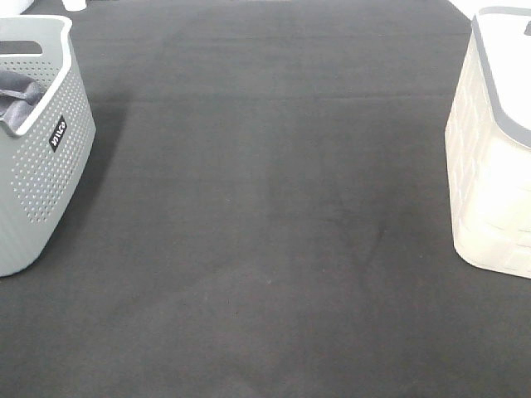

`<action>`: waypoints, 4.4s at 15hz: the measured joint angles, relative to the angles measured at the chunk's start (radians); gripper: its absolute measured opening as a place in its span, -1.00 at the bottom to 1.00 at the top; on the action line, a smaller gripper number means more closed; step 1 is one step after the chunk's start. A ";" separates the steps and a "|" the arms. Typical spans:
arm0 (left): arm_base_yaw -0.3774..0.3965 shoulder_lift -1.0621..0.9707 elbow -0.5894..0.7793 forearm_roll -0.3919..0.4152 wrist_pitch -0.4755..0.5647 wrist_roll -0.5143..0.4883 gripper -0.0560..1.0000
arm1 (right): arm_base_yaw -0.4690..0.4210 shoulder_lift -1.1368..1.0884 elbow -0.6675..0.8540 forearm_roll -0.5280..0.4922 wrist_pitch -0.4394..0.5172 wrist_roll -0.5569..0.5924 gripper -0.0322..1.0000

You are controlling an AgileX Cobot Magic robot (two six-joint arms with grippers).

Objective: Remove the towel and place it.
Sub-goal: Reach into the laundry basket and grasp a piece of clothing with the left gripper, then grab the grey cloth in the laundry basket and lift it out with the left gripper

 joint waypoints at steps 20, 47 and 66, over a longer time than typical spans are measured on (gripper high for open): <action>0.000 0.000 0.000 0.000 0.000 0.001 0.93 | 0.000 0.000 0.000 0.000 0.000 0.000 0.20; -0.016 1.652 -1.086 0.348 -0.028 0.848 0.91 | 0.000 0.000 0.000 0.000 0.000 0.000 0.20; 0.064 2.123 -1.086 0.273 -0.314 1.269 -0.09 | 0.000 0.000 0.000 0.000 0.000 0.000 0.20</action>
